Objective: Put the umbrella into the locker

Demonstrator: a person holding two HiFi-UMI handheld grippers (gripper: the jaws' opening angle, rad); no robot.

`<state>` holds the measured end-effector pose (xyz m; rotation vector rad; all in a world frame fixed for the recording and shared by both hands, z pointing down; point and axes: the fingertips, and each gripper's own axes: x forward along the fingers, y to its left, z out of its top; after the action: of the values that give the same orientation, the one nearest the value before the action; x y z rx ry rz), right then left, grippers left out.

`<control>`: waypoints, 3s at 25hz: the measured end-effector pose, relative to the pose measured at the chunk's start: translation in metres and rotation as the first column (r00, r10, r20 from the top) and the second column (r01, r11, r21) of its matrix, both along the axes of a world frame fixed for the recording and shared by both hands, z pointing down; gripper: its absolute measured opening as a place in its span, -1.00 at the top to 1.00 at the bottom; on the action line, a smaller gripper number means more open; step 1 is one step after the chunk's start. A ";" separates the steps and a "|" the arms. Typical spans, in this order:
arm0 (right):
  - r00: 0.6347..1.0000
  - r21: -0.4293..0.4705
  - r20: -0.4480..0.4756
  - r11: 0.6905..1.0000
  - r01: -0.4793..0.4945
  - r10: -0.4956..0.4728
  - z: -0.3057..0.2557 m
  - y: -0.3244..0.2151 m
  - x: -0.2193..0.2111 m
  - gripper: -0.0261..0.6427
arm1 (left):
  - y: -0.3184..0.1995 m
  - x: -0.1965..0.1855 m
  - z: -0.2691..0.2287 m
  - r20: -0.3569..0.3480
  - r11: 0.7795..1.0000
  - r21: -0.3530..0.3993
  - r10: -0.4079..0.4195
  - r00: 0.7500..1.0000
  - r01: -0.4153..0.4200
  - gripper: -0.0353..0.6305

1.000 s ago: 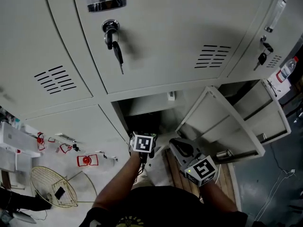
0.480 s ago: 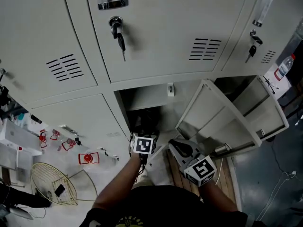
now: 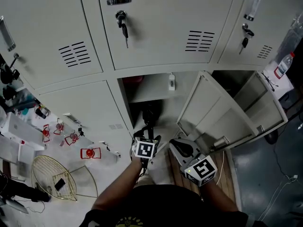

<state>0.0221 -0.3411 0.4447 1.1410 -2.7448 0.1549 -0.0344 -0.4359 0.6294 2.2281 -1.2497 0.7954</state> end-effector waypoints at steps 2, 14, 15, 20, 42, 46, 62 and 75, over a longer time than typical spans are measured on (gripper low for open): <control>1.000 -0.007 0.006 1.000 0.005 -0.005 0.001 0.007 0.001 0.83 | 0.009 0.000 0.004 0.008 1.000 -0.006 -0.003 1.000 0.003 -0.20; 1.000 -0.023 -0.010 1.000 0.009 -0.009 0.009 0.037 0.025 0.83 | 0.031 0.002 0.037 0.023 0.999 0.009 -0.049 0.999 0.049 0.08; 1.000 -0.026 -0.011 1.000 0.008 -0.008 0.010 0.039 0.027 0.83 | 0.031 0.002 0.036 0.034 0.998 0.023 -0.059 0.998 0.058 0.27; 1.000 -0.036 -0.013 0.999 0.017 -0.017 0.015 0.045 0.028 0.83 | 0.033 0.004 0.036 0.060 0.996 0.049 -0.080 0.995 0.077 0.47; 1.000 -0.030 0.012 0.999 0.023 -0.023 0.010 0.006 0.017 0.83 | -0.017 -0.002 -0.010 0.054 0.990 0.123 -0.079 0.995 0.071 0.50; 1.000 -0.032 0.010 0.999 0.022 -0.022 0.009 -0.004 0.013 0.83 | -0.029 -0.004 -0.013 0.048 0.989 0.127 -0.077 0.996 0.070 0.50; 1.000 -0.039 0.008 0.999 0.011 -0.010 0.009 -0.033 0.003 0.83 | -0.067 -0.007 0.000 0.028 0.995 0.076 -0.062 0.998 0.060 0.50; 1.000 -0.049 -0.004 0.999 -0.002 0.001 0.012 -0.040 0.002 0.83 | -0.095 -0.005 0.011 0.043 0.997 0.070 -0.042 0.998 0.039 0.50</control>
<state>0.0242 -0.3811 0.4572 1.1297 -2.7209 0.2187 -0.0396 -0.5313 0.6400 2.2429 -1.3585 0.8013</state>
